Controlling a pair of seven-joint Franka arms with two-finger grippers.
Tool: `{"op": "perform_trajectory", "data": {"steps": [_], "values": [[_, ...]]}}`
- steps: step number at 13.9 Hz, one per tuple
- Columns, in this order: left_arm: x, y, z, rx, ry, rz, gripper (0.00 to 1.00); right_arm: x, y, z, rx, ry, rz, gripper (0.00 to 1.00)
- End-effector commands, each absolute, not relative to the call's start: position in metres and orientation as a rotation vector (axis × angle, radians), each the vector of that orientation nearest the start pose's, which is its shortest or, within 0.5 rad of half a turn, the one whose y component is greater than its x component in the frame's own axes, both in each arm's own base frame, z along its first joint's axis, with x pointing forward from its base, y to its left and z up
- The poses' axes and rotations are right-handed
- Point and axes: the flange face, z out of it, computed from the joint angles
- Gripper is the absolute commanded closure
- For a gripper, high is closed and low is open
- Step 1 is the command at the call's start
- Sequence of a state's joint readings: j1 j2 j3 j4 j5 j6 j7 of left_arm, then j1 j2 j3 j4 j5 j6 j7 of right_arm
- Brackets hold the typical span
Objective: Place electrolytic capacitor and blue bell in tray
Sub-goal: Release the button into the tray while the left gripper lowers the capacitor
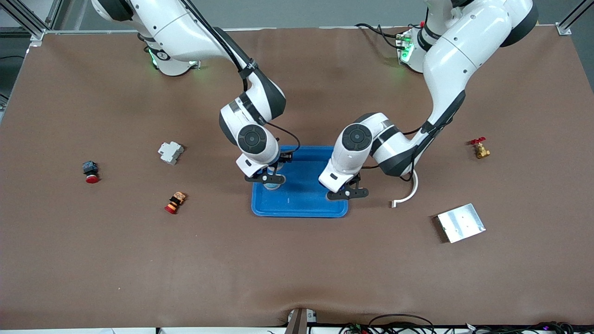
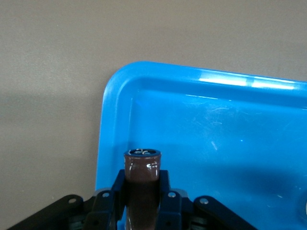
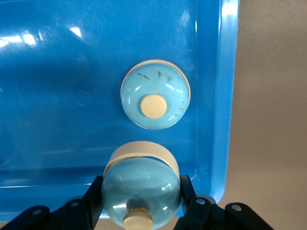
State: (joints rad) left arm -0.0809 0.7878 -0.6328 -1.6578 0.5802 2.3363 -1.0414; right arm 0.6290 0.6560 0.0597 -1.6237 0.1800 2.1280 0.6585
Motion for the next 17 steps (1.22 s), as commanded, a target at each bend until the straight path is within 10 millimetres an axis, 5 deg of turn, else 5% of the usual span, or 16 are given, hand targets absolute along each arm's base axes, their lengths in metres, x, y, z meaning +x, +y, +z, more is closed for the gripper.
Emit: {"op": "perform_trajectory", "data": {"steps": [1,4,7,9,13,17], "values": [[0.565,-0.41,0.22,-3.198,-0.178,-0.081,1.0,0.517,0.429,0.228,-3.063,0.169,0.378,0.3],[0.568,-0.417,0.211,-3.171,-0.199,-0.11,1.0,0.516,0.425,0.225,-3.069,0.188,0.398,0.0],[0.566,-0.425,0.199,-3.164,-0.192,-0.104,1.0,0.519,0.422,0.23,-3.067,0.2,0.393,0.0],[0.566,-0.425,0.197,-3.164,-0.188,-0.098,1.0,0.53,0.401,0.247,-3.073,0.212,0.437,0.0],[0.565,-0.425,0.192,-3.163,-0.179,-0.097,1.0,0.577,0.303,0.324,-3.033,0.362,0.476,0.0],[0.561,-0.429,0.188,-3.161,-0.165,-0.092,1.0,0.621,0.173,0.379,-2.98,0.374,0.384,0.0]]}}
